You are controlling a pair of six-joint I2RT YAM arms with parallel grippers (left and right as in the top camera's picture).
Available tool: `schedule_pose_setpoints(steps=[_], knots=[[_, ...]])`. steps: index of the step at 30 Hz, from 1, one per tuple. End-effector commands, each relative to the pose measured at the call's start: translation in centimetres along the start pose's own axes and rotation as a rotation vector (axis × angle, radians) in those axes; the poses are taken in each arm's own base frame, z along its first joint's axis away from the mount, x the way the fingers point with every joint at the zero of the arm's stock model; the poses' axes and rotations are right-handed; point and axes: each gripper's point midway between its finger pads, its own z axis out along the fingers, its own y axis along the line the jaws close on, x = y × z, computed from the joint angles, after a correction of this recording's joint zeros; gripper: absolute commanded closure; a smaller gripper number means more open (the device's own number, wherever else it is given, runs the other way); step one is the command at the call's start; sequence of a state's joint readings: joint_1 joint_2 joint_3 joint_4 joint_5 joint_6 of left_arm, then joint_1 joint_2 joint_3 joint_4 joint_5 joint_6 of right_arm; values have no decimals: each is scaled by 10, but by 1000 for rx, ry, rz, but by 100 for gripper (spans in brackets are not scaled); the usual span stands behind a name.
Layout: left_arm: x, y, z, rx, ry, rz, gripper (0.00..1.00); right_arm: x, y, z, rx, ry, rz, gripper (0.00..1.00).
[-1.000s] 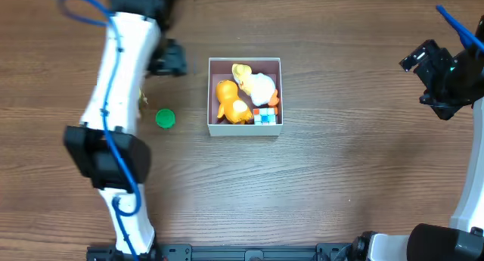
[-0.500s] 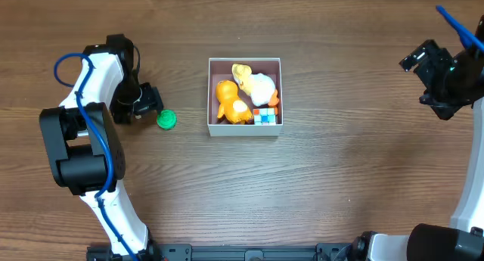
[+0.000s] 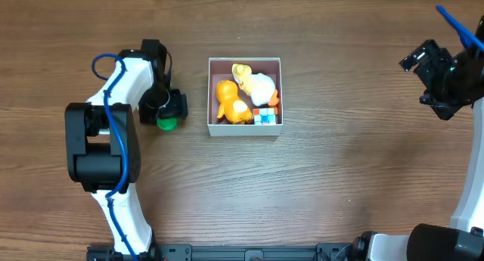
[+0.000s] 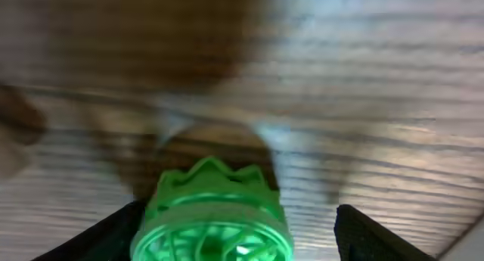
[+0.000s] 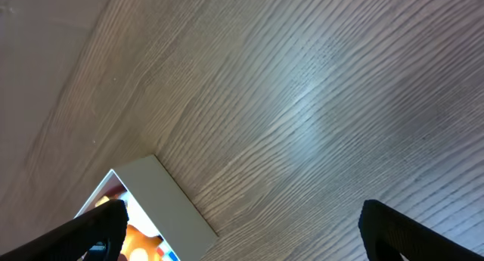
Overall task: Pack container
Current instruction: 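Move the left gripper to the green round toy and grasp it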
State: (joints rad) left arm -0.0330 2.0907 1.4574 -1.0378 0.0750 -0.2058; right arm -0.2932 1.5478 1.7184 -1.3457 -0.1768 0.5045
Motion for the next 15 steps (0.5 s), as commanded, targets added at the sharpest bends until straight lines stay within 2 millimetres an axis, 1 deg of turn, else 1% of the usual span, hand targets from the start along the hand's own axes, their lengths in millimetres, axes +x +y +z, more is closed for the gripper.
schedule_pose_setpoints(steps=[1,3,4,6,7,11,13,15], knots=[[10,4,13,-8,22,0,23,-2,0,0,-3,-4,5,0],[11,4,14,-9,26,0,35,-2,0,0,-2,-4,5,0],[11,4,14,-9,25,0,39,-2,0,0,-3,-4,5,0],[6,4,14,-7,8,2,52,-2,0,0,-2,-4,5,0],[5,4,13,-9,1,2,55,-2,0,0,-2,-4,5,0],[0,3,5,-14,-6,3,60,-2,0,0,-2,-4,5,0],[-1,2,-11,-16,2,16,64,-2,0,0,-2,-4,5,0],[-6,-1,-32,-13,-15,28,65,-2,0,0,-2,-4,5,0]])
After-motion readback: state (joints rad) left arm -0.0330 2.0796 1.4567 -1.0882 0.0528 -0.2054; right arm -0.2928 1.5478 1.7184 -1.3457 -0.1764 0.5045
